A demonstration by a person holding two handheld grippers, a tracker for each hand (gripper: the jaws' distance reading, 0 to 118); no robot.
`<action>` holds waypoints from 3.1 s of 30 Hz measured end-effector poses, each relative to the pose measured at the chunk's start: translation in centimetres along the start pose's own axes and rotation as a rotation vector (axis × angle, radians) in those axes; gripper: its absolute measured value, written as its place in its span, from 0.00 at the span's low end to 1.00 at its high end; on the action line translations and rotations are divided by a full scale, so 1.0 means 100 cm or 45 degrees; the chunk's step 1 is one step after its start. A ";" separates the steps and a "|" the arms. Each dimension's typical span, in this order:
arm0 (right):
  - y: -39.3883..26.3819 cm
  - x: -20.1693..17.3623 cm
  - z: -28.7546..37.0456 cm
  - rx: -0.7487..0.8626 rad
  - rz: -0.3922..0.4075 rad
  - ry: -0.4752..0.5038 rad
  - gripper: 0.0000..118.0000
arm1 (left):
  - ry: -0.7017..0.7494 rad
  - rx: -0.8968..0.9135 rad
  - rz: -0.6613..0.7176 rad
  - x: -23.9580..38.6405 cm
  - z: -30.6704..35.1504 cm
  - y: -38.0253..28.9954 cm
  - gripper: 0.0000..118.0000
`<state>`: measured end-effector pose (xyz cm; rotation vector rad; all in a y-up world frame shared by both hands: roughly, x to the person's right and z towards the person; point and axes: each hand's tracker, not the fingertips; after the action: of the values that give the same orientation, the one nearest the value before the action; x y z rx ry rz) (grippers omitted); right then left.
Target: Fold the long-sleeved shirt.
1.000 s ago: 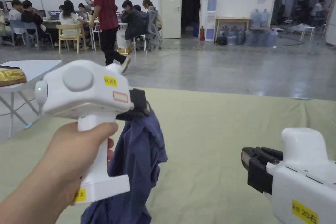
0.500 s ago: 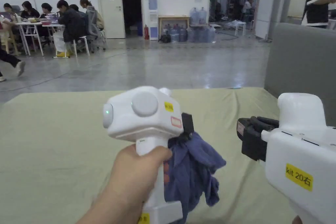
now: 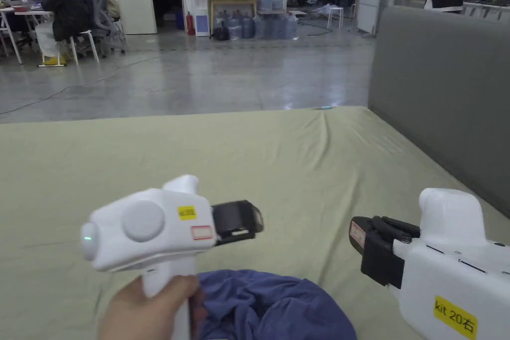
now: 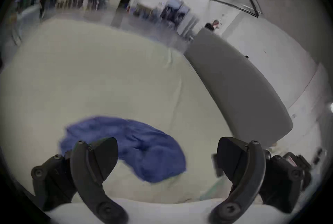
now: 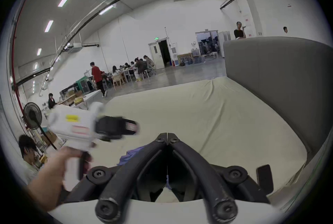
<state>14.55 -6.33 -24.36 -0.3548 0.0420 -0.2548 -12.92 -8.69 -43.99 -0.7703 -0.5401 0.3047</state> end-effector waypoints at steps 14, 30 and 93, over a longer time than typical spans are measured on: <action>-0.070 -0.020 -0.056 -0.350 -0.049 0.091 0.00 | 0.350 -0.211 0.192 -0.135 0.033 -0.105 0.00; -0.095 0.017 -0.094 -0.528 -0.100 -0.075 0.00 | 0.571 -0.508 0.224 -0.240 -0.208 -0.035 0.74; 0.116 0.052 -0.350 -0.561 0.362 -0.355 0.07 | 0.445 -0.071 0.044 -0.183 -0.082 0.179 0.00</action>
<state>19.40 -9.01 -61.15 -0.8124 -0.1276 0.0914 -24.54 -9.44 -68.24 -0.8657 -0.2065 0.1817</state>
